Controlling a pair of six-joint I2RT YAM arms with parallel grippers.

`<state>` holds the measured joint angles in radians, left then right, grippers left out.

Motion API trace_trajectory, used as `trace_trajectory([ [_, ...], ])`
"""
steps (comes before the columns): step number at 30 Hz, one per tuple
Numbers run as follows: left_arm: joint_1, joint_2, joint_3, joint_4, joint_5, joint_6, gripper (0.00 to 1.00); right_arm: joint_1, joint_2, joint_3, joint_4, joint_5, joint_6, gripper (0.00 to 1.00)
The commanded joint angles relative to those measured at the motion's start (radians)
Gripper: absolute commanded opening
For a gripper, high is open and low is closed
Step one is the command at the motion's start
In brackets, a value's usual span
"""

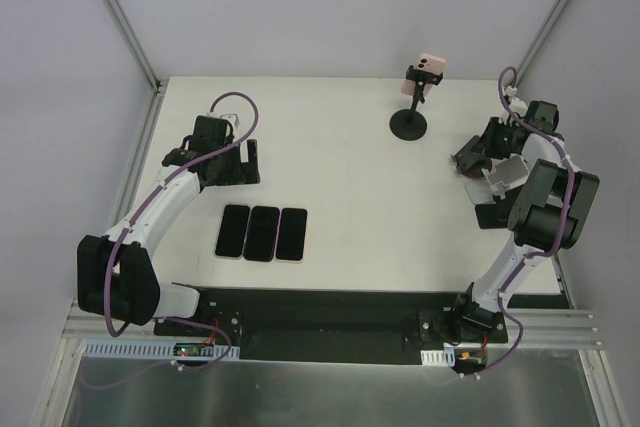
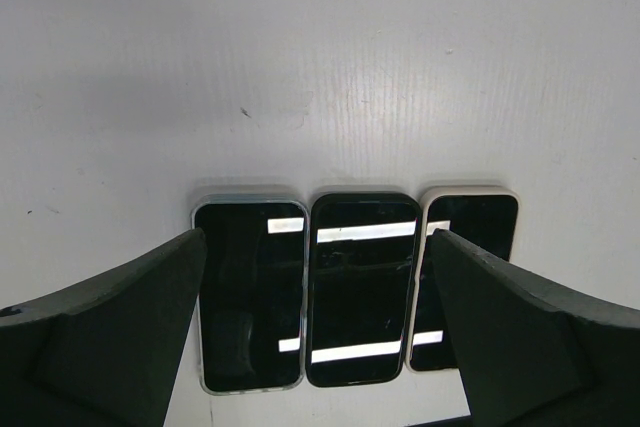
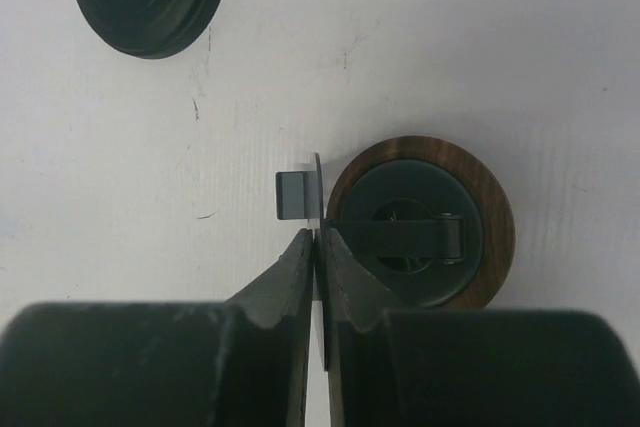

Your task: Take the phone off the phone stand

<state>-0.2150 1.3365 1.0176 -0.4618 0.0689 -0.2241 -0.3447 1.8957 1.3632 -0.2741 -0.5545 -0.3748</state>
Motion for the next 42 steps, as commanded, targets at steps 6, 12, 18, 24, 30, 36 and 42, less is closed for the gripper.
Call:
trace_trajectory([
  [6, -0.001, -0.028, 0.004, 0.009, 0.005, -0.003, 0.93, -0.022, -0.011, 0.036, -0.040, 0.045, -0.088, 0.23],
  [12, -0.001, -0.034, -0.001, 0.014, 0.012, -0.003, 0.93, -0.023, -0.038, 0.050, -0.060, 0.033, -0.095, 0.37],
  [18, -0.001, -0.040, 0.002, 0.014, 0.014, -0.004, 0.93, -0.022, -0.108, 0.066, -0.077, 0.018, -0.082, 0.69],
  [24, -0.001, -0.046, 0.001, 0.012, 0.020, -0.004, 0.93, 0.015, -0.200, 0.089, -0.079, 0.045, -0.056, 0.82],
  [30, -0.001, -0.063, -0.005, 0.012, 0.022, -0.011, 0.93, 0.107, -0.257, 0.106, -0.033, 0.110, 0.006, 0.82],
  [36, -0.001, -0.089, -0.020, 0.012, 0.012, -0.011, 0.93, 0.243, -0.248, 0.123, 0.052, 0.244, 0.065, 0.83],
  [42, -0.001, -0.128, -0.051, 0.012, -0.004, -0.014, 0.93, 0.323, -0.213, 0.148, 0.082, 0.306, 0.114, 0.83],
])
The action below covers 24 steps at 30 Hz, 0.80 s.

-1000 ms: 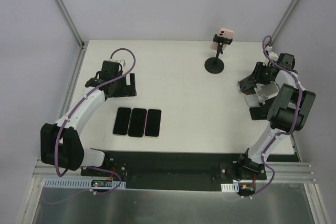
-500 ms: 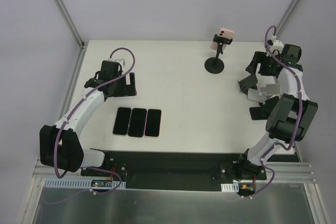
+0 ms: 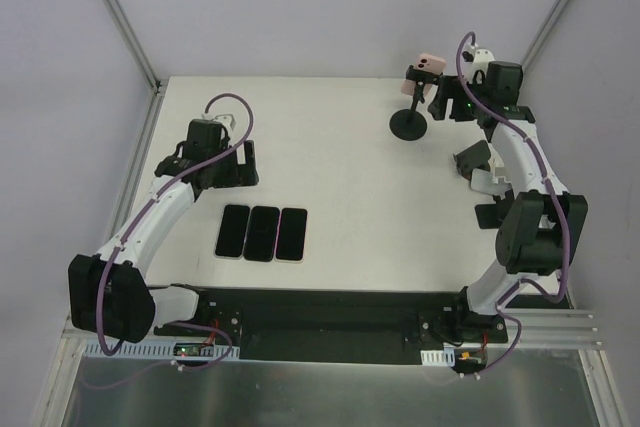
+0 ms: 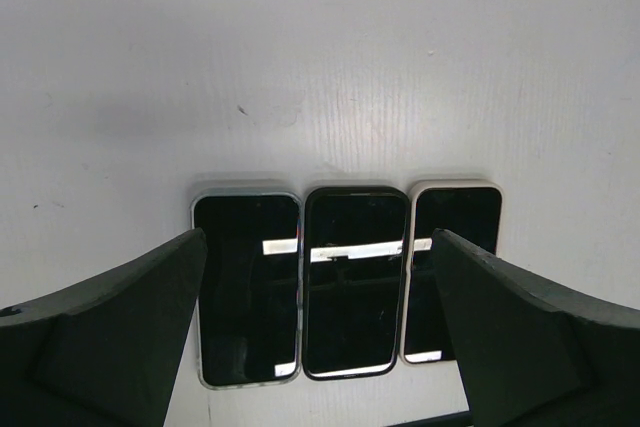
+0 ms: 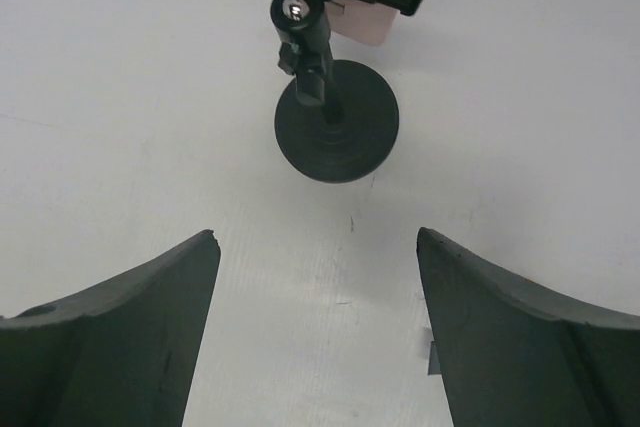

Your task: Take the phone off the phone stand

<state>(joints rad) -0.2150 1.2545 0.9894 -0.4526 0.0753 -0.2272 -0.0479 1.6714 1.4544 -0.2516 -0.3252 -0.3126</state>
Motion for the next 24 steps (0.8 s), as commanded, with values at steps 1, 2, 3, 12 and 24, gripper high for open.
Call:
trace_trajectory([
  [1, -0.001, -0.050, -0.026, 0.005, -0.012, -0.014, 0.93, 0.032, 0.010, 0.047, 0.060, 0.098, 0.058, 0.83],
  [2, -0.001, -0.059, -0.031, 0.003, -0.012, -0.014, 0.93, 0.036, 0.002, 0.038, 0.060, 0.139, 0.076, 0.83],
  [3, -0.001, -0.061, -0.032, 0.003, -0.017, -0.014, 0.93, 0.036, -0.013, 0.029, 0.060, 0.165, 0.090, 0.83],
  [12, -0.001, -0.063, -0.041, 0.003, -0.020, -0.011, 0.93, -0.087, -0.137, -0.146, -0.006, 0.288, 0.217, 0.88],
  [24, -0.003, -0.024, -0.024, 0.005, 0.011, 0.003, 0.93, -0.237, -0.023, -0.097, -0.086, 0.215, 0.251, 0.93],
])
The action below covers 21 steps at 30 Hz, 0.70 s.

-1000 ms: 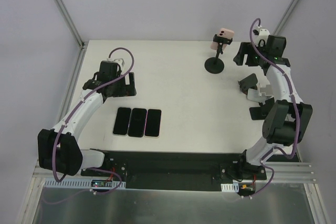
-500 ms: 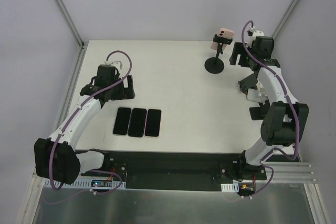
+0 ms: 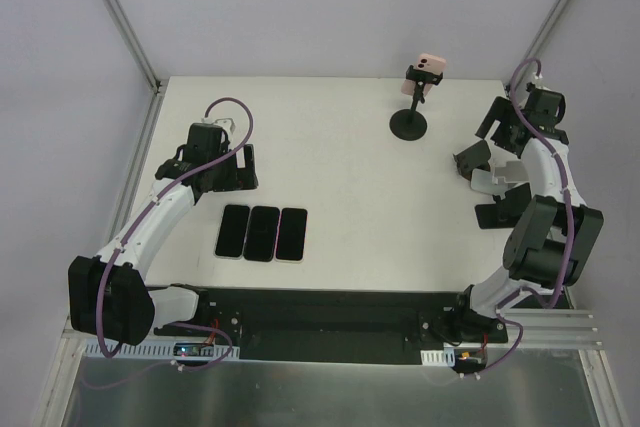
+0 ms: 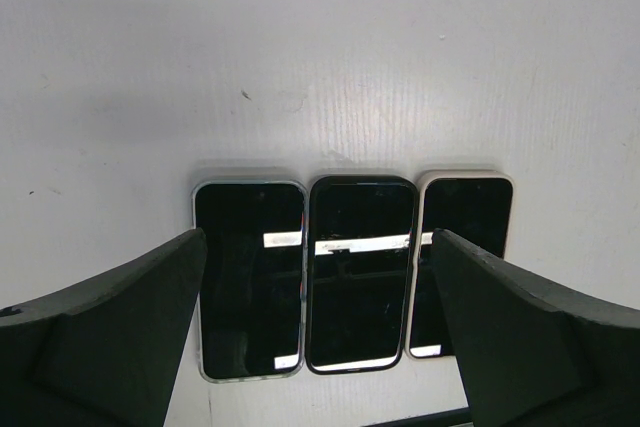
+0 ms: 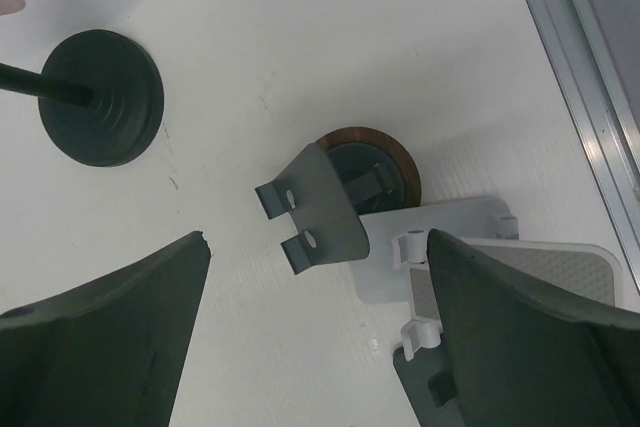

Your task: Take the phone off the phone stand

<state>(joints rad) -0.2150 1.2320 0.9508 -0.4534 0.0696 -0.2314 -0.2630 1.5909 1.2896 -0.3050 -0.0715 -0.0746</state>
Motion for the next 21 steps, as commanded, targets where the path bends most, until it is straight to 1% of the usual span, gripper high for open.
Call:
trace_trajectory([
  [1, -0.004, -0.002, 0.013, 0.005, 0.016, 0.007, 0.93, -0.033, 0.073, 0.094, -0.043, -0.043, 0.009, 0.93],
  [3, -0.006, -0.002, 0.013, 0.005, 0.018, 0.009, 0.93, -0.039, 0.113, 0.120, -0.054, -0.059, -0.020, 0.94],
  [8, -0.011, 0.003, 0.014, 0.005, 0.021, 0.009, 0.93, -0.047, 0.210, 0.230, -0.149, -0.115, -0.082, 0.95],
  [15, -0.012, 0.003, 0.016, 0.005, 0.027, 0.012, 0.93, -0.047, 0.259, 0.240, -0.209, -0.197, -0.129, 0.95],
  [21, -0.014, 0.011, 0.023, 0.005, 0.035, 0.015, 0.93, -0.045, 0.288, 0.235, -0.284, -0.221, -0.197, 0.95],
])
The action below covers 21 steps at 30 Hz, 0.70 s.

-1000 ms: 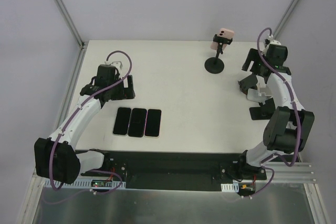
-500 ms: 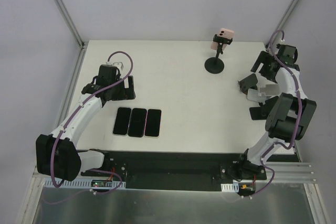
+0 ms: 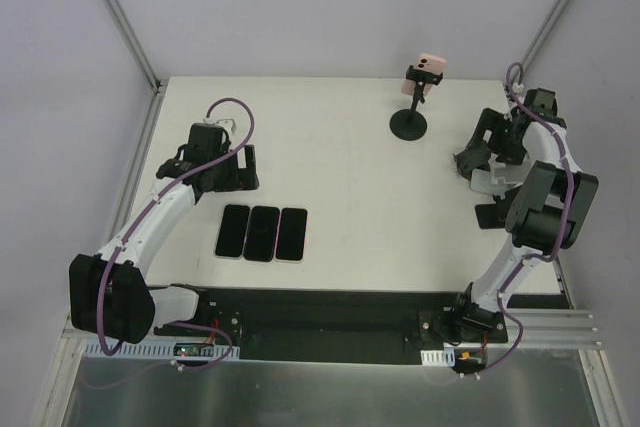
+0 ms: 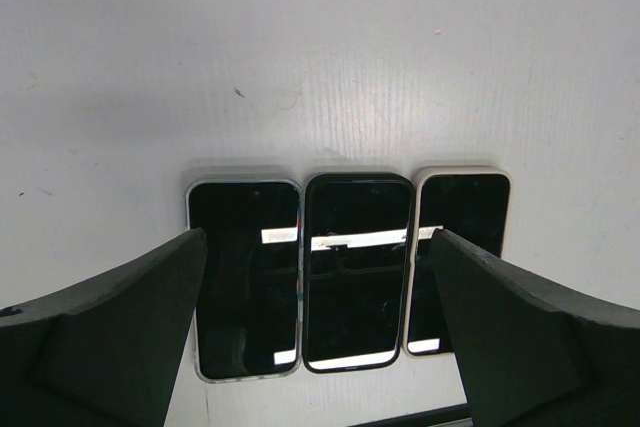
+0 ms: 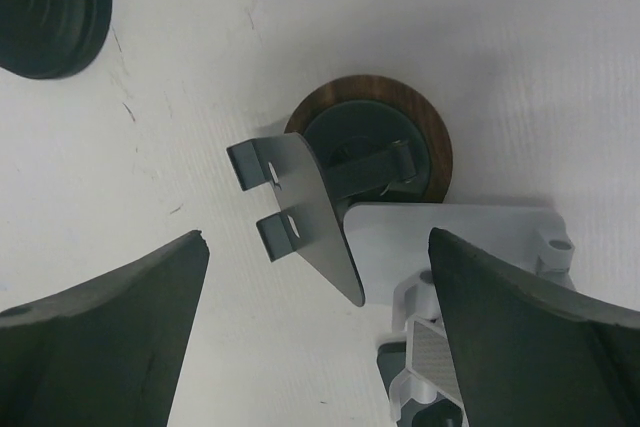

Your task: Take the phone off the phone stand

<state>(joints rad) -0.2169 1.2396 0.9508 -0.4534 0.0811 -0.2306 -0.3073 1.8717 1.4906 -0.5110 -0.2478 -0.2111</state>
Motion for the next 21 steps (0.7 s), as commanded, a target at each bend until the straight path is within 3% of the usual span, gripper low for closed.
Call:
trace_trajectory([
  [1, -0.013, 0.006, 0.023, 0.005, 0.022, 0.014, 0.93, -0.001, 0.003, 0.027, -0.083, -0.054, -0.071, 0.95],
  [10, -0.018, 0.014, 0.023, 0.005, 0.026, 0.016, 0.93, 0.000, -0.066, -0.039, -0.132, -0.070, -0.112, 0.95],
  [21, -0.021, 0.012, 0.028, 0.007, 0.029, 0.016, 0.93, 0.014, -0.095, -0.006, -0.185, -0.082, -0.145, 0.95],
])
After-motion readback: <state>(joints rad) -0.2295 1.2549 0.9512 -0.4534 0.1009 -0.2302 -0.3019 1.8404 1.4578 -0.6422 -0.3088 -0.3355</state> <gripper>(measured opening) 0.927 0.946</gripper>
